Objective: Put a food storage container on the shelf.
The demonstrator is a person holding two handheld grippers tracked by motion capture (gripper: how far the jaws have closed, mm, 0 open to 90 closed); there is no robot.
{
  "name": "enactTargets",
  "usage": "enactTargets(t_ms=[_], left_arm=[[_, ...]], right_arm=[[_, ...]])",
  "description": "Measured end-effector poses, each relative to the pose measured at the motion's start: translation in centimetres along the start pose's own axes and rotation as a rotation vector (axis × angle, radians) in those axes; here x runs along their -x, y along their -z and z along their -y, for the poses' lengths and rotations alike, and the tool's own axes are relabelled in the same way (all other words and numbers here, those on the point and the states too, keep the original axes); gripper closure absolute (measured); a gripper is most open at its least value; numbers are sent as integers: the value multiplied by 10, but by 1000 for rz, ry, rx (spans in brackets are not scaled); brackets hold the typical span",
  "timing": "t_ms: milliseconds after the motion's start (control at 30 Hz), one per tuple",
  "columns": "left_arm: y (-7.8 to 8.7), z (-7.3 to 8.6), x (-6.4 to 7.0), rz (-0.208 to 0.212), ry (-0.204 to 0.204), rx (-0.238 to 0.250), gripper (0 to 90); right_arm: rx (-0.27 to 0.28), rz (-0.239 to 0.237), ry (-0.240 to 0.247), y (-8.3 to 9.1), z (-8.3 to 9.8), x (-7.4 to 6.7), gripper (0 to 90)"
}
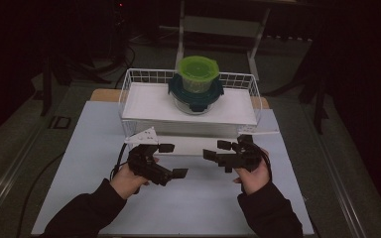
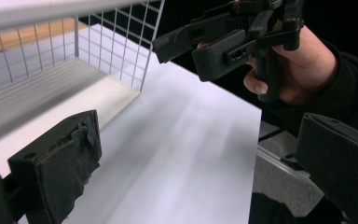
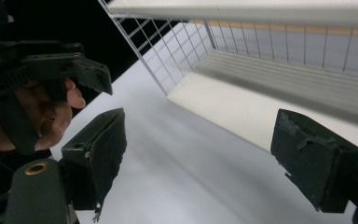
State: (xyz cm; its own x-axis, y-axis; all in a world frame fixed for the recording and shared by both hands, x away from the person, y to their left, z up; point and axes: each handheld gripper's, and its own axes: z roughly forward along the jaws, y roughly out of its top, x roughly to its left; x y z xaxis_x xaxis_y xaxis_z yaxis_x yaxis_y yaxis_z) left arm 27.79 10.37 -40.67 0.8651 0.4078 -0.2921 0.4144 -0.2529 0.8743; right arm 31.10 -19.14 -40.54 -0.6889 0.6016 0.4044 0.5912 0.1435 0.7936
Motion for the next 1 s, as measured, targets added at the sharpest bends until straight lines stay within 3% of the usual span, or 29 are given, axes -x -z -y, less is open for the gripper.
enactTargets(t_ms=[333,433,800,1000], left_arm=[[-6,29,2,0,-15,-44,2],[-8,39,1,31,-9,-49,2],[-12,67,0,55,-12,-85,2],[-14,80,0,45,-28,-118,2]], right_arm=[[-33,-12,-32,-7,34,15,176],[-33,-29,-37,-10,45,20,176],[-48,10,-21,-7,68,29,173],[-68,22,-30,-7,79,33,168]])
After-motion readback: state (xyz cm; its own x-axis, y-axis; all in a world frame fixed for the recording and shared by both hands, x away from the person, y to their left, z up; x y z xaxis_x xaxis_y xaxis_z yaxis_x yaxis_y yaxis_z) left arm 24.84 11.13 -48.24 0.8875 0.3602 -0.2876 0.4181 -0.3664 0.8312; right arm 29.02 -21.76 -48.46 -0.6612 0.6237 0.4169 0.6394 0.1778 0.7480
